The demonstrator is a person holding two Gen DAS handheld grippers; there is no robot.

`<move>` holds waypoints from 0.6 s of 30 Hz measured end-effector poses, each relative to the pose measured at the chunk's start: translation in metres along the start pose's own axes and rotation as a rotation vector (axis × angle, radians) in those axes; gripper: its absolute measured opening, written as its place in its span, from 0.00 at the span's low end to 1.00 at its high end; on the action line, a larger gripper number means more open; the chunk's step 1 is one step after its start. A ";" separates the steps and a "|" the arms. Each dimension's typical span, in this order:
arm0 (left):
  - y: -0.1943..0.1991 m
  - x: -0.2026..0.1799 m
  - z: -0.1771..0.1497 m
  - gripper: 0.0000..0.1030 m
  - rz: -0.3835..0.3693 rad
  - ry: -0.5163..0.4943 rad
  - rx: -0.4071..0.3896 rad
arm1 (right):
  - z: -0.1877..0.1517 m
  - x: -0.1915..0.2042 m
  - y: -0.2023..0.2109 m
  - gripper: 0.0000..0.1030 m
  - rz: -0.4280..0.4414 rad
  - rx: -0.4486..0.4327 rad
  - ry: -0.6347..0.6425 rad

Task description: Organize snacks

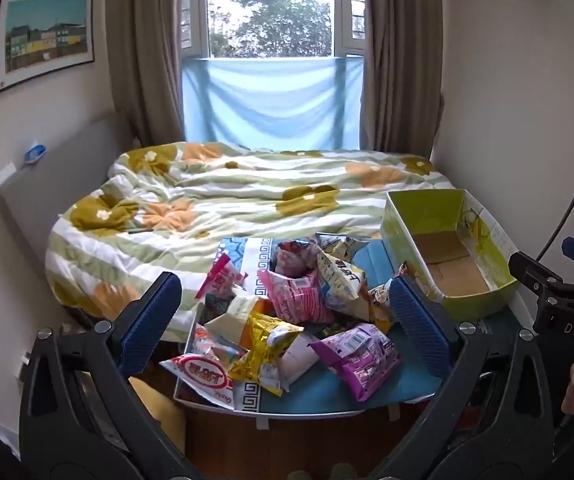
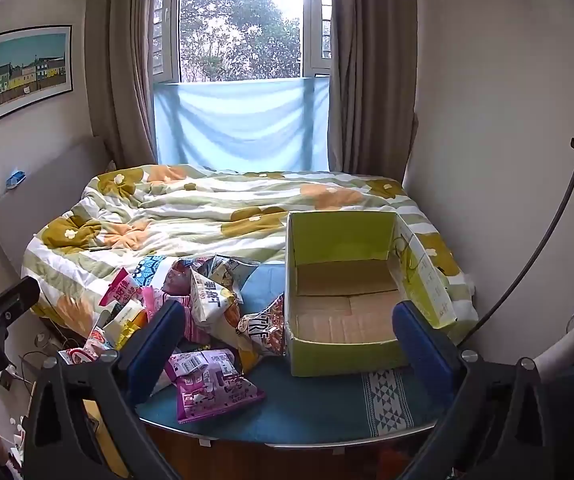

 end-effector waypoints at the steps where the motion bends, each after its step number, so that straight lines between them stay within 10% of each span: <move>1: -0.001 0.000 0.000 0.99 -0.001 0.000 0.002 | 0.000 0.000 -0.001 1.00 0.002 0.000 0.000; 18: -0.002 -0.004 0.000 0.99 0.000 -0.007 -0.002 | 0.002 0.000 -0.003 1.00 0.002 0.000 -0.001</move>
Point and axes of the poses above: each gripper's, at about its wrist camera, not at the fingertips, and y roughly against the way its jaws point, x to its left, z to its top, the point moved 6 cm from there along -y, roughly the way its jaws point, and after that the axes turned 4 degrees about x, right-handed, at the moved point
